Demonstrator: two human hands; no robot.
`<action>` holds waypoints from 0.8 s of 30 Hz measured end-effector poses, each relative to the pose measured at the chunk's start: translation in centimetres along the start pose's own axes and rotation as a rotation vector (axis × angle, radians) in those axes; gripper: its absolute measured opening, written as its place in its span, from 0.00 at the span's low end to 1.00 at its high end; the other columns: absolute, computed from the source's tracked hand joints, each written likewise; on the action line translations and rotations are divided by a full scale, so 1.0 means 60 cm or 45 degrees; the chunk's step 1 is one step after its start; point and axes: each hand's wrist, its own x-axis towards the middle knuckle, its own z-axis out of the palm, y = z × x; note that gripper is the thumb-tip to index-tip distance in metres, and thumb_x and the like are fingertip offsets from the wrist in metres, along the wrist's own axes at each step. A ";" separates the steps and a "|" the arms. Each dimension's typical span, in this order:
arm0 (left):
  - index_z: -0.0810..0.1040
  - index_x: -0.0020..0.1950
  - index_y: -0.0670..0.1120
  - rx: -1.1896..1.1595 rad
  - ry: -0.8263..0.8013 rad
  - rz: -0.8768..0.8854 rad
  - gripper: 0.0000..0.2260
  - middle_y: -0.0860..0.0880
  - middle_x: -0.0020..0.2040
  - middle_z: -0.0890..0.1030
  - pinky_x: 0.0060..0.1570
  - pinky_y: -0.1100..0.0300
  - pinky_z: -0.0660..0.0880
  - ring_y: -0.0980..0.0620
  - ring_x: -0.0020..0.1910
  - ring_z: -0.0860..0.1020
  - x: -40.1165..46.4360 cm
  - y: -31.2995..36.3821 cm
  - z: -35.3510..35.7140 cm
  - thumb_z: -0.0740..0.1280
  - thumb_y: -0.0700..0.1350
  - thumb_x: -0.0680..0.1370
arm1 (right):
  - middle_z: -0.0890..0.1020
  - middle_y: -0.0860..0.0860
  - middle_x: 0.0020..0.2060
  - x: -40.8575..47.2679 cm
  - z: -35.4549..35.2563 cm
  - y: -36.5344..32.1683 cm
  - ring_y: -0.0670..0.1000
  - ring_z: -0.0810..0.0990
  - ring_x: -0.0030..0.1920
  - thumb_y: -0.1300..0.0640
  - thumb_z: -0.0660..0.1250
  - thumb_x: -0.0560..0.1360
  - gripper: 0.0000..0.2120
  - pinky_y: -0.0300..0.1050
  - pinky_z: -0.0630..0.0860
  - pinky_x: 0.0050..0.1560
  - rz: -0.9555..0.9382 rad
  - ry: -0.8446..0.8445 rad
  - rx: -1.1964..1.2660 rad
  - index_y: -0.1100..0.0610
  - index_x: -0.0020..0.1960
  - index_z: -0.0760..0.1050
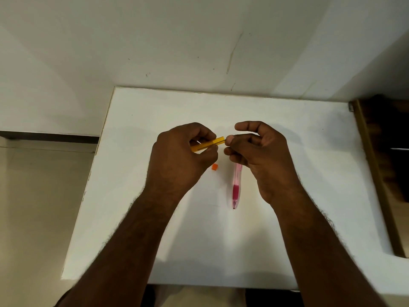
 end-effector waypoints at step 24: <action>0.85 0.47 0.52 -0.086 0.030 -0.058 0.06 0.59 0.42 0.84 0.47 0.63 0.78 0.58 0.43 0.82 0.001 0.003 0.002 0.75 0.47 0.71 | 0.88 0.50 0.37 0.003 -0.014 -0.003 0.50 0.88 0.37 0.62 0.75 0.75 0.12 0.41 0.82 0.40 -0.109 0.103 0.054 0.53 0.56 0.78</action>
